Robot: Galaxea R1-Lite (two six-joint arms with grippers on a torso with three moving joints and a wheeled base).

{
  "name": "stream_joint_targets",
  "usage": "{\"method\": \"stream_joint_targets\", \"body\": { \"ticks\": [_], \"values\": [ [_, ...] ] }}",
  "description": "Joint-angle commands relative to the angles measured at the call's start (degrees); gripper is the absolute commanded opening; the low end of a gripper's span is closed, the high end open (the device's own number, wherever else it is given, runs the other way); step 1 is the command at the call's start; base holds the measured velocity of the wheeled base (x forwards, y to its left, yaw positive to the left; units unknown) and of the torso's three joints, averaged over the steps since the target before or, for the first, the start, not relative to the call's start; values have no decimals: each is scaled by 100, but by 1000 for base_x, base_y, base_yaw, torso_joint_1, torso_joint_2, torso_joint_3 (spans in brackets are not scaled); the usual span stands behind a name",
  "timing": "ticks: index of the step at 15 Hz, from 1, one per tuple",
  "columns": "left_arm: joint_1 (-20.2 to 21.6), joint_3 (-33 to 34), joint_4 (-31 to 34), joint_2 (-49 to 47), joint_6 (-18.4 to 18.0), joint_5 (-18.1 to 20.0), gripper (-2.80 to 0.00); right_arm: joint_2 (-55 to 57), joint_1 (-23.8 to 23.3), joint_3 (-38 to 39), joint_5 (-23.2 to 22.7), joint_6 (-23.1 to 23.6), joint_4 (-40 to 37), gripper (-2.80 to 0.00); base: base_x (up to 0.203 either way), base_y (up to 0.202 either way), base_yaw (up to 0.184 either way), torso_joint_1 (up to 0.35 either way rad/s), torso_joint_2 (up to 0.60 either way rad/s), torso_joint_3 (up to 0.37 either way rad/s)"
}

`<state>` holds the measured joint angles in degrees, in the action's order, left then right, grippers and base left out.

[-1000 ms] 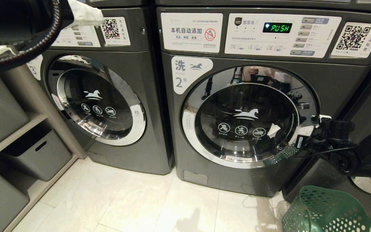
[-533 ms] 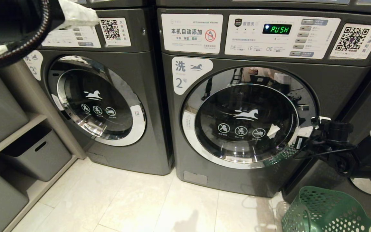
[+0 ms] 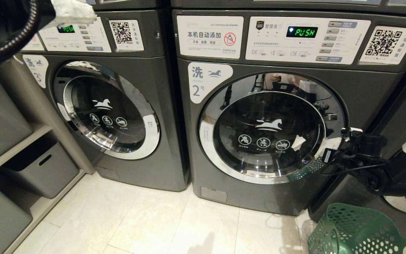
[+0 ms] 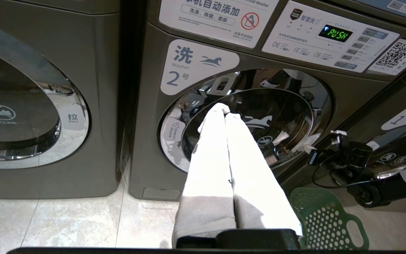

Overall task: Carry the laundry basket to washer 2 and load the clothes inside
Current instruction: Press the washing machine door tightly with the right hand

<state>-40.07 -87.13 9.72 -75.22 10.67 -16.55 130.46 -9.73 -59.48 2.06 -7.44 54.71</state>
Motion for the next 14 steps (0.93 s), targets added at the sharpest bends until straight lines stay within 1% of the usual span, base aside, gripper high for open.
{"method": "stream_joint_targets", "body": {
  "ticks": [1, 5, 7, 9, 11, 13, 14],
  "values": [
    [-1, 13, 3, 16, 6, -14, -280, -8, -55, -182, -135, 5, 40, -280, 0, 0, 0, 0, 0, 0],
    [-10, 20, 12, -2, -15, -23, -280, 14, -56, -232, -207, -41, 66, -280, 0, 0, 0, 0, 0, 0],
    [-10, 68, 4, 28, -173, -32, -280, 47, -56, -239, -348, -159, 184, -280, 0, 0, 0, 0, 0, 0],
    [-10, 73, 30, 51, -197, -23, -280, 97, -56, -200, -333, -163, 290, -280, 0, 0, 0, 0, 0, 0],
    [-10, 64, 91, 51, -197, -23, -280, -61, -67, 61, -326, -142, 256, -280, 0, 0, 0, 0, 0, 0],
    [-10, 72, 91, 66, -189, -23, -280, -597, -80, 641, -401, -121, 15, -280, 0, 0, 0, 0, 0, 0],
    [-10, 105, 90, 86, -188, -23, -280, -948, -80, 961, -510, -115, -176, -280, 0, 0, 0, 0, 0, 0]
  ]
}}
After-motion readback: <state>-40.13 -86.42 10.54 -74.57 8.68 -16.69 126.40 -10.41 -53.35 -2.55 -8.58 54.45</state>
